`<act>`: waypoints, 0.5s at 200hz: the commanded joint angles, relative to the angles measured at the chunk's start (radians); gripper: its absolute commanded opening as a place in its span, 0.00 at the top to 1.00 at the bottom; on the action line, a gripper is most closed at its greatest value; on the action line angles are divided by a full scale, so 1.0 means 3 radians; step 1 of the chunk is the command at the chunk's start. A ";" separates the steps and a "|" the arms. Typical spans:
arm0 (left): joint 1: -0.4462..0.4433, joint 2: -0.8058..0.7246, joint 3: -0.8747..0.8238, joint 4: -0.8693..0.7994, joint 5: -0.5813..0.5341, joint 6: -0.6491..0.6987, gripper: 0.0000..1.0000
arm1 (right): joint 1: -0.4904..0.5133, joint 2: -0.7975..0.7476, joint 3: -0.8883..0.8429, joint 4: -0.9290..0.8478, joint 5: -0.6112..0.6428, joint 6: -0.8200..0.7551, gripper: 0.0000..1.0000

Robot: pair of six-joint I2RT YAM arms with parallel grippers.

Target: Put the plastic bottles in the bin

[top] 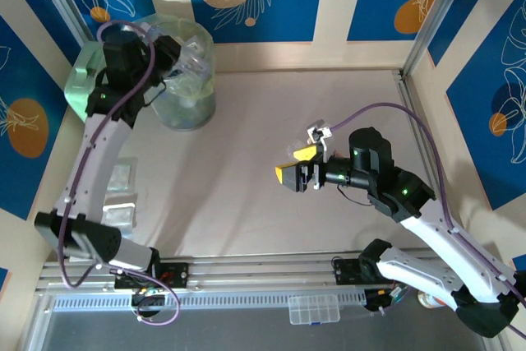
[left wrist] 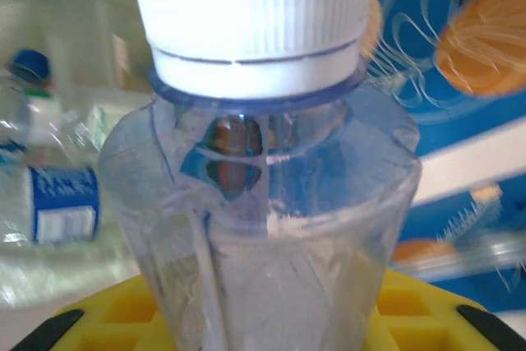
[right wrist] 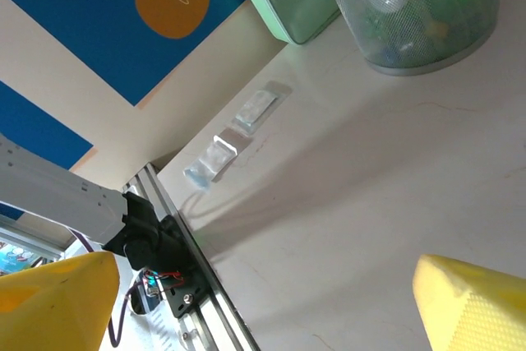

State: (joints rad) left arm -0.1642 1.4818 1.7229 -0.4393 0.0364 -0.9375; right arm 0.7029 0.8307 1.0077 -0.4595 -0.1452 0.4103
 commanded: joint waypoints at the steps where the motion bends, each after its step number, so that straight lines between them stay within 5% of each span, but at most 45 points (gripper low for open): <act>1: 0.0190 0.0341 0.0493 -0.0477 -0.0116 -0.0050 0.72 | -0.0026 0.0006 0.0107 -0.0097 0.0027 -0.0098 0.07; 100: 0.0573 0.1674 0.2095 -0.1438 -0.0078 0.0022 0.67 | -0.0032 0.0130 0.0129 -0.0143 0.0058 -0.0123 0.08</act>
State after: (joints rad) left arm -0.0017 1.9247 2.2677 -0.7391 -0.0082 -0.9379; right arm 0.6987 0.8658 1.0149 -0.4881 -0.1371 0.3920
